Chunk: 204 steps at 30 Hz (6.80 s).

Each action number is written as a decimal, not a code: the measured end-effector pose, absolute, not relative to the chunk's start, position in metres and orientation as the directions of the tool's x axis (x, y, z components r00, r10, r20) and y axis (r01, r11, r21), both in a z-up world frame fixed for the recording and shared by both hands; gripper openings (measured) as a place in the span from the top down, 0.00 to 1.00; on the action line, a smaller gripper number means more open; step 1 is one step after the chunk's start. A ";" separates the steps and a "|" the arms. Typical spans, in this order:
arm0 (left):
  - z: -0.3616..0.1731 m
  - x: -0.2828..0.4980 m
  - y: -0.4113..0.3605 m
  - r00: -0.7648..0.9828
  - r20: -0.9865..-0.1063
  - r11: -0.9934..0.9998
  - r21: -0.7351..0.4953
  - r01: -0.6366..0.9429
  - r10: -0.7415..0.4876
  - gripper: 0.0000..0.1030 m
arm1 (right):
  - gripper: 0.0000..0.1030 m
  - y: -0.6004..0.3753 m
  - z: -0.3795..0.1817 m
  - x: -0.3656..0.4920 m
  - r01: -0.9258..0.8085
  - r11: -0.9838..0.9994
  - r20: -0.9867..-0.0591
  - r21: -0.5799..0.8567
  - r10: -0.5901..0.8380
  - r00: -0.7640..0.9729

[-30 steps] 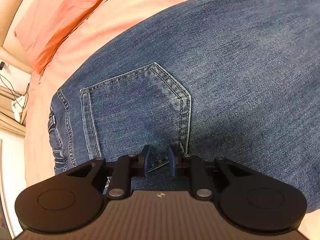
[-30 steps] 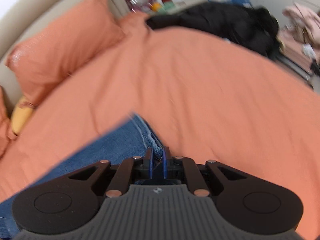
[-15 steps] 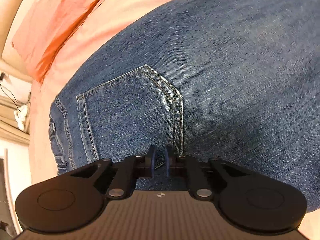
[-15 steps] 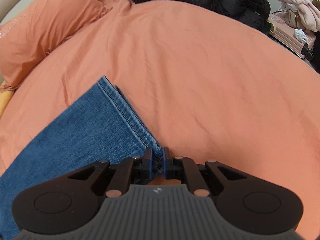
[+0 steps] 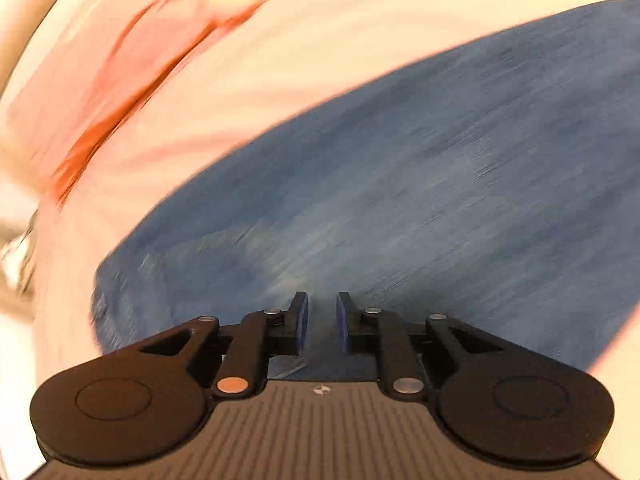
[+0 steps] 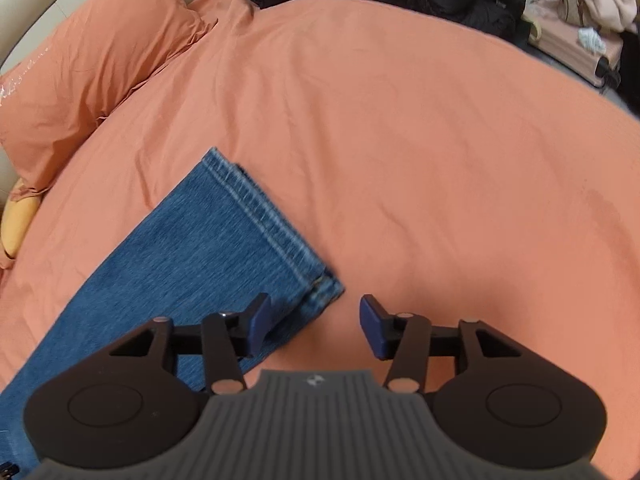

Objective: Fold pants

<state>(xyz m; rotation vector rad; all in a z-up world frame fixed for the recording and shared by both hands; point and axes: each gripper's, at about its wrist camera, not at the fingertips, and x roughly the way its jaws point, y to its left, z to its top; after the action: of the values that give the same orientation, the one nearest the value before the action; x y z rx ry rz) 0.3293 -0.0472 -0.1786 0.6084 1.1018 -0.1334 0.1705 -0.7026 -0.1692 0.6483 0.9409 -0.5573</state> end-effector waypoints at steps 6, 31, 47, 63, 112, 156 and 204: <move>-0.169 0.319 -0.152 0.453 -0.890 0.764 0.260 0.591 -0.048 0.79 | 0.51 -0.703 -0.180 0.169 0.707 0.624 -0.857 0.331 -0.114 0.502; -0.217 0.390 -0.338 0.296 -0.899 0.671 0.003 0.741 -0.324 0.79 | 0.86 -0.727 -0.211 0.169 0.732 0.517 -0.827 0.444 -0.078 0.556; -0.228 0.462 -0.341 0.383 -0.899 0.679 0.147 0.719 -0.211 0.72 | 0.56 -0.731 -0.228 0.162 0.711 0.414 -0.767 0.568 -0.045 0.639; -0.207 0.398 -0.323 0.288 -0.919 0.587 0.081 0.806 -0.270 0.79 | 0.83 -0.711 -0.184 0.166 0.667 0.596 -0.768 0.448 -0.126 0.628; -0.158 0.264 0.023 0.494 -0.844 0.922 -0.003 0.387 -0.210 0.76 | 0.92 -0.126 -0.155 0.253 -0.282 0.959 -0.871 -0.005 0.135 0.472; -0.176 0.361 -0.038 0.402 -0.845 0.929 -0.264 0.260 -0.353 0.83 | 0.83 -0.344 -0.156 0.241 0.065 0.996 -0.829 -0.057 -0.083 0.553; -0.194 0.254 0.306 0.617 -0.782 0.701 -0.490 -0.518 -0.090 0.19 | 0.73 -0.121 -0.155 0.311 -0.508 0.832 -0.880 -0.224 0.051 0.472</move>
<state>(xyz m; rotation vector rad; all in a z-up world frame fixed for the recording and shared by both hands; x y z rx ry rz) 0.2542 0.3065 -0.1942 -0.7751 0.8889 0.2771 0.3113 -0.1214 -0.1548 -0.5007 1.0312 0.3603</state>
